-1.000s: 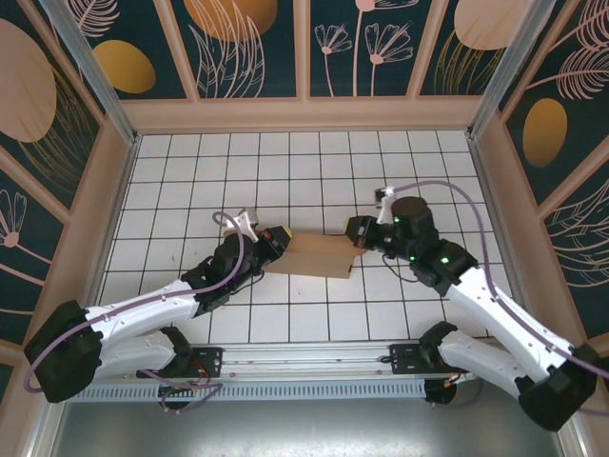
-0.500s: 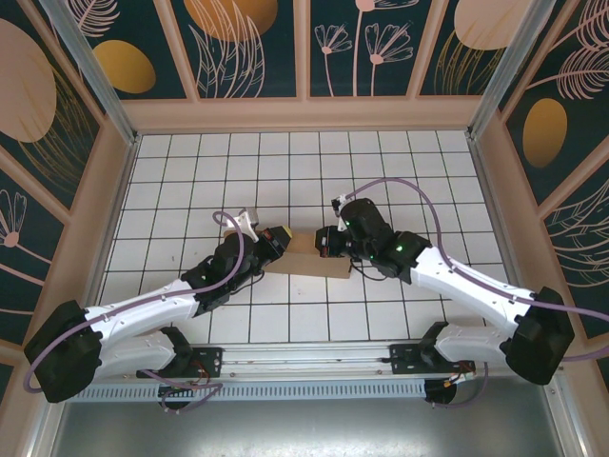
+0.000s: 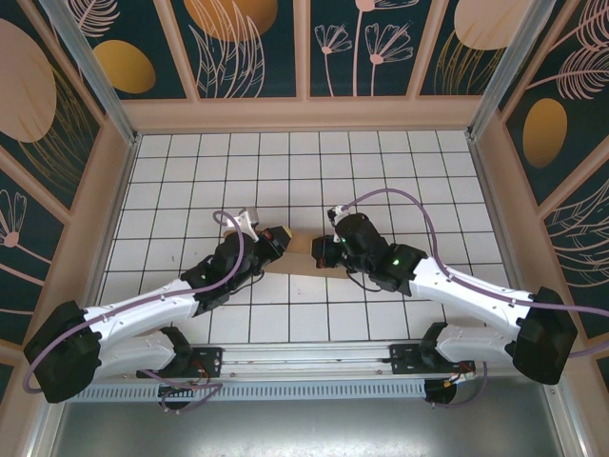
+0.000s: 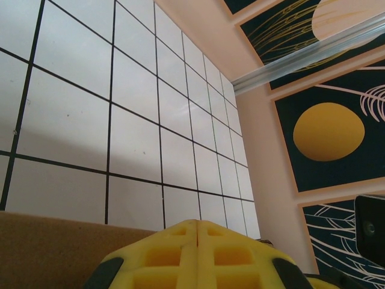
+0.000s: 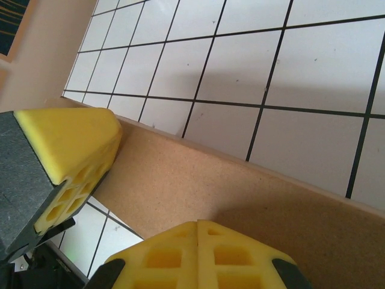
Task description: Fold the paper box
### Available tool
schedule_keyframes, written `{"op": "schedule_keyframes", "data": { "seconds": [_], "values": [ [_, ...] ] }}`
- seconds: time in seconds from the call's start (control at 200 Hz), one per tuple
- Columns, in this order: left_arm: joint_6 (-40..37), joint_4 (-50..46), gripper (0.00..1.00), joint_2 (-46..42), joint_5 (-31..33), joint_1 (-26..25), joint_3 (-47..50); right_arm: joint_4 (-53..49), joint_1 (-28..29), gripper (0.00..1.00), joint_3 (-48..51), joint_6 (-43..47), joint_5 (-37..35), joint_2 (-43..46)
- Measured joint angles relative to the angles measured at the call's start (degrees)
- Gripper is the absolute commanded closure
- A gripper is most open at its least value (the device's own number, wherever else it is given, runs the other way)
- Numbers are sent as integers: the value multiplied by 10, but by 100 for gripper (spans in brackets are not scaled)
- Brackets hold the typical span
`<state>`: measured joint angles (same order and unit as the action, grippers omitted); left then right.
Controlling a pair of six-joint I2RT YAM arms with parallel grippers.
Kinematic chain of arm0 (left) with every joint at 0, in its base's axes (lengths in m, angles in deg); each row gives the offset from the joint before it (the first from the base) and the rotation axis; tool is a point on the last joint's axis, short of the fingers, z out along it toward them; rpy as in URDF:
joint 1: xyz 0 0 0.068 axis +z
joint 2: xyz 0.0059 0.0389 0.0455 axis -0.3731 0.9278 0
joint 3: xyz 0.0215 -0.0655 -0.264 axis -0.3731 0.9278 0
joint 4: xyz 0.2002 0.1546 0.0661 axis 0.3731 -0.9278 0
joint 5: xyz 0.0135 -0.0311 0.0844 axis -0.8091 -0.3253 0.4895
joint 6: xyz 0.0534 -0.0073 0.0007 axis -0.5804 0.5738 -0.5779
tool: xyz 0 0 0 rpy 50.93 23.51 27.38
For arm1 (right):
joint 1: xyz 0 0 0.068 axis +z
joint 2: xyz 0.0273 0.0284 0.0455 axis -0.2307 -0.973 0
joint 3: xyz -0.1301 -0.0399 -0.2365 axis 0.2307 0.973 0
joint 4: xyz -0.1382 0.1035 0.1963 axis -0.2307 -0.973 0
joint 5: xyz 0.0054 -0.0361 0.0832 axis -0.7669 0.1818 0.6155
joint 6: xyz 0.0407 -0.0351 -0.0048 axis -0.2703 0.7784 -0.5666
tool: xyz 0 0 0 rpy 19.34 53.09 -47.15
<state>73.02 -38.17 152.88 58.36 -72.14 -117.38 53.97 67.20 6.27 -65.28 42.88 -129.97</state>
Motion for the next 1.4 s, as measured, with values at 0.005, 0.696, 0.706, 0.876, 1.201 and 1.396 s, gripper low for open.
{"op": "schedule_keyframes", "data": {
  "seconds": [0.005,0.696,0.706,0.876,1.201,1.396],
  "values": [
    [0,-1,100,0,0,0,0,0,0,100,0,0,0,0],
    [-106,-290,100,-147,11,163,-71,13,2,100,4,-5,-23,-1],
    [-106,-291,100,-147,10,165,-69,13,2,100,4,-5,-23,-1],
    [-106,-296,100,-142,4,196,-40,13,3,100,4,-5,-23,-1],
    [-79,-225,100,-142,-35,216,30,14,7,100,4,-7,-24,-2],
    [-21,-115,100,-153,-54,224,92,22,10,100,4,-7,-34,-9]
  ]
}}
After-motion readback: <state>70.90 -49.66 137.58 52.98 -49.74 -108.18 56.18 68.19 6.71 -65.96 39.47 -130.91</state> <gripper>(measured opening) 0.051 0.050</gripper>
